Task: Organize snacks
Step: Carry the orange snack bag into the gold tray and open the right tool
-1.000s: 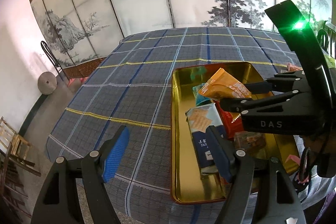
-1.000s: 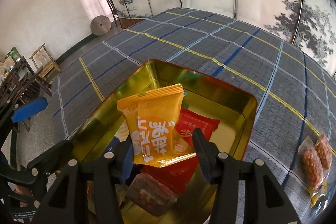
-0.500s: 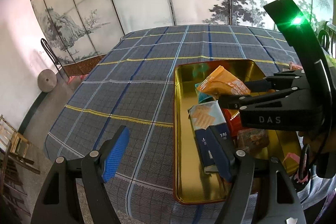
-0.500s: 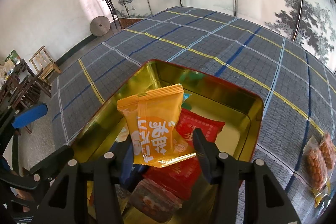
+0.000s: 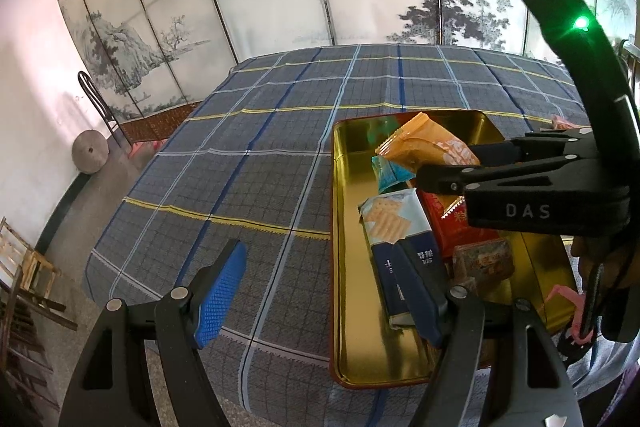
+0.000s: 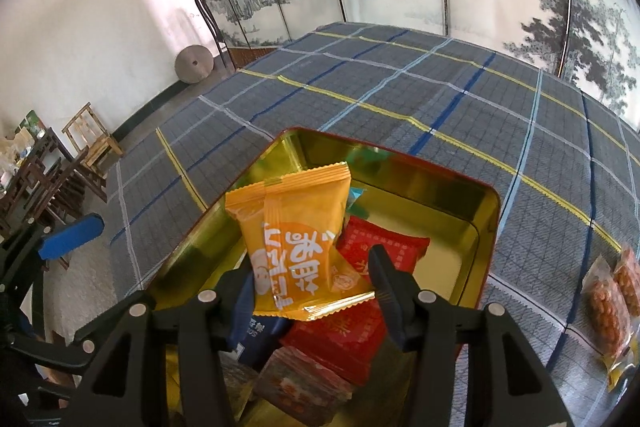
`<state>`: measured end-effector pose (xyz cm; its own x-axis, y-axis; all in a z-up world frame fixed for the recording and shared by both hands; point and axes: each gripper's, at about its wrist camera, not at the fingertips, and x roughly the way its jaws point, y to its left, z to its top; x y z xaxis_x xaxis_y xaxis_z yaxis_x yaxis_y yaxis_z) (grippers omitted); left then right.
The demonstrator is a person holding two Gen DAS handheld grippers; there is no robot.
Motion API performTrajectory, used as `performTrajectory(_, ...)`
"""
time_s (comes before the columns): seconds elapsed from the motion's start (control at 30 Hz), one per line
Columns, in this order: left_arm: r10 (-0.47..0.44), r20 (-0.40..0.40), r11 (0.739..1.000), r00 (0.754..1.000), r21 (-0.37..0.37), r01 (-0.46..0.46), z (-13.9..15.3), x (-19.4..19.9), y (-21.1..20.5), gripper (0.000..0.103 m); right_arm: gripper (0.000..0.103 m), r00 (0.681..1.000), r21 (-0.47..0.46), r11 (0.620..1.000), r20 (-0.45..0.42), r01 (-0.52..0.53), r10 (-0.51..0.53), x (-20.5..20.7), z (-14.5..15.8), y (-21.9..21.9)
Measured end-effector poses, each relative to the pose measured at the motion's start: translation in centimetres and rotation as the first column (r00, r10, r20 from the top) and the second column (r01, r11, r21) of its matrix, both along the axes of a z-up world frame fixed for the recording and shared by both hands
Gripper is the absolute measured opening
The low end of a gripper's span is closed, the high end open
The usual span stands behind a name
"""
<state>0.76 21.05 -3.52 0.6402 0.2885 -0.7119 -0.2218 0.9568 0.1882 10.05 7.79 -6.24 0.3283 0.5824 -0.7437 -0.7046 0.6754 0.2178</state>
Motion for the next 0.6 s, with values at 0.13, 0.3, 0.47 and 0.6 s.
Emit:
performTrajectory(0.13, 0.005, -0.002, 1.000, 1.000, -0.003, -0.005, -0.2, -0.1, 0.2, 0.072, 0.055, 1.000, 0.014, 1.000, 0.007, -0.006, 0.006, -0.2, 0.3, -0.2)
performTrajectory(0.3, 0.005, -0.003, 1.000, 1.000, -0.003, -0.005, -0.2, -0.1, 0.3, 0.072, 0.055, 1.000, 0.040, 0.999, -0.002, -0.002, 0.002, -0.1, 0.4, -0.5)
performTrajectory(0.47, 0.007, -0.007, 1.000, 1.000, -0.005, -0.007, -0.3, -0.2, 0.4, 0.072, 0.060, 1.000, 0.071, 0.997, -0.003, 0.012, -0.012, 0.2, 0.6, -1.0)
performTrajectory(0.6, 0.009, -0.009, 1.000, 1.000, -0.005, -0.009, -0.3, -0.1, 0.5, 0.072, 0.066, 1.000, 0.114, 0.993, -0.004, 0.019, -0.019, 0.4, 1.0, -1.6)
